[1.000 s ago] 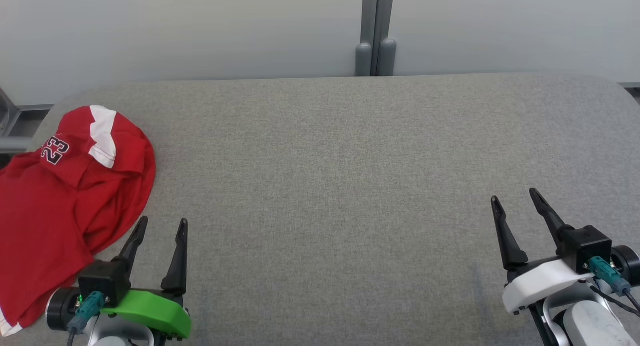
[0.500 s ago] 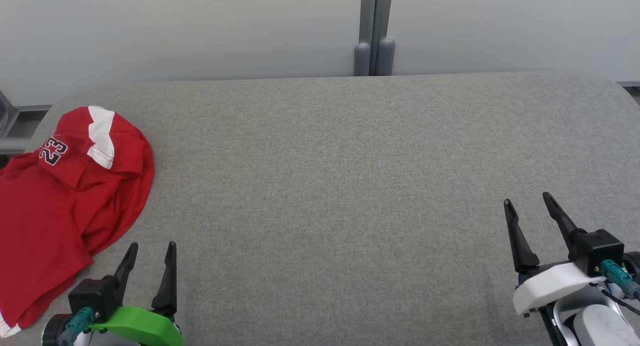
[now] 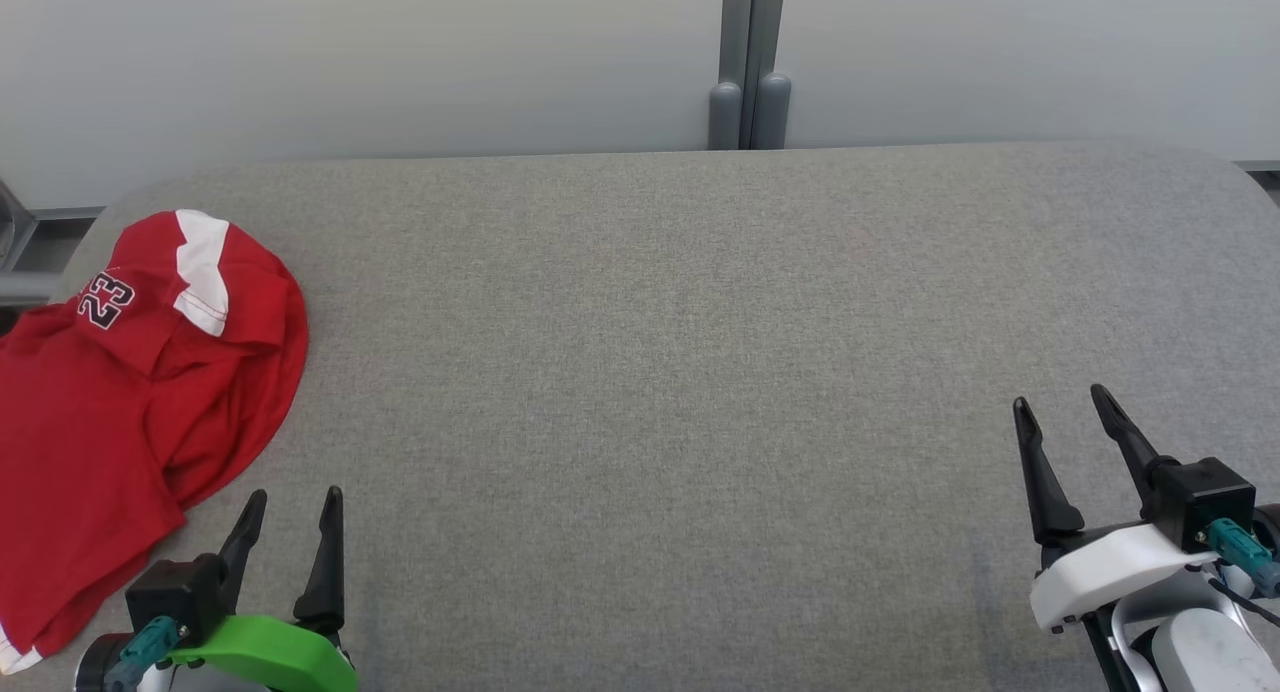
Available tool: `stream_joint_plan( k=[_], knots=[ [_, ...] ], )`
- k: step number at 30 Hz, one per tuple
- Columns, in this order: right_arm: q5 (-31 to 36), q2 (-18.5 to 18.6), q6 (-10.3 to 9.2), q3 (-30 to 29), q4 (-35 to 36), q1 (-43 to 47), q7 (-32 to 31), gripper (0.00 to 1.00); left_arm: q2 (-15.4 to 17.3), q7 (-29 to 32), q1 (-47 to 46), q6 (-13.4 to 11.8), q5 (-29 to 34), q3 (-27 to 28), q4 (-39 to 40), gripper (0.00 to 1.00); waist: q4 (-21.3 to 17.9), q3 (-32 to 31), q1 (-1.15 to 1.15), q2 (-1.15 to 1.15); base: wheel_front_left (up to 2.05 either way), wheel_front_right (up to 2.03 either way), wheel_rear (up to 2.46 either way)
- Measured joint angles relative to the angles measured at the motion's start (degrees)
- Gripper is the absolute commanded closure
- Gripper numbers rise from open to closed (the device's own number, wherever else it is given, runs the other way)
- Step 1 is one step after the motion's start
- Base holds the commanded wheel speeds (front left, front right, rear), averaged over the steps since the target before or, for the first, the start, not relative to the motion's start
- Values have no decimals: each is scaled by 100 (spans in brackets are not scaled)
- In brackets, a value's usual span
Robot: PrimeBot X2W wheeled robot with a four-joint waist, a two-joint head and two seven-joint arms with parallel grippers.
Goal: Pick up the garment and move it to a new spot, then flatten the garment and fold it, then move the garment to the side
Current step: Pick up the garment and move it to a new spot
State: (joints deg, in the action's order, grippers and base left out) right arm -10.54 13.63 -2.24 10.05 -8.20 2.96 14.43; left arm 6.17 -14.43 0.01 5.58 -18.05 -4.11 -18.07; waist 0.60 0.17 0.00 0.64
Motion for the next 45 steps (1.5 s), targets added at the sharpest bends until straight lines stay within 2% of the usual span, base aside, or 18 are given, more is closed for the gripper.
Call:
stream_joint_plan(
  k=[9,19,30,36,45],
  knots=[
    [11,-58,60,-58,-9,14,0,0,-18,0,-21,32,4,3,-67,0,32,0,0,0,0,0,0],
    [29,-57,145,-97,-13,131,0,0,-121,0,-123,46,16,20,-167,0,388,-24,0,0,0,0,0],
    [182,-135,577,396,-185,-132,0,0,-113,0,154,-69,16,688,-51,0,1141,-90,0,0,0,0,0],
    [198,-245,593,472,-288,-237,0,0,-112,0,268,-98,16,801,-8,0,1588,-141,0,0,0,0,0],
    [197,-302,559,226,-308,-148,0,0,-99,0,261,-3,82,697,-65,0,2264,-222,0,0,0,0,0]
  ],
)
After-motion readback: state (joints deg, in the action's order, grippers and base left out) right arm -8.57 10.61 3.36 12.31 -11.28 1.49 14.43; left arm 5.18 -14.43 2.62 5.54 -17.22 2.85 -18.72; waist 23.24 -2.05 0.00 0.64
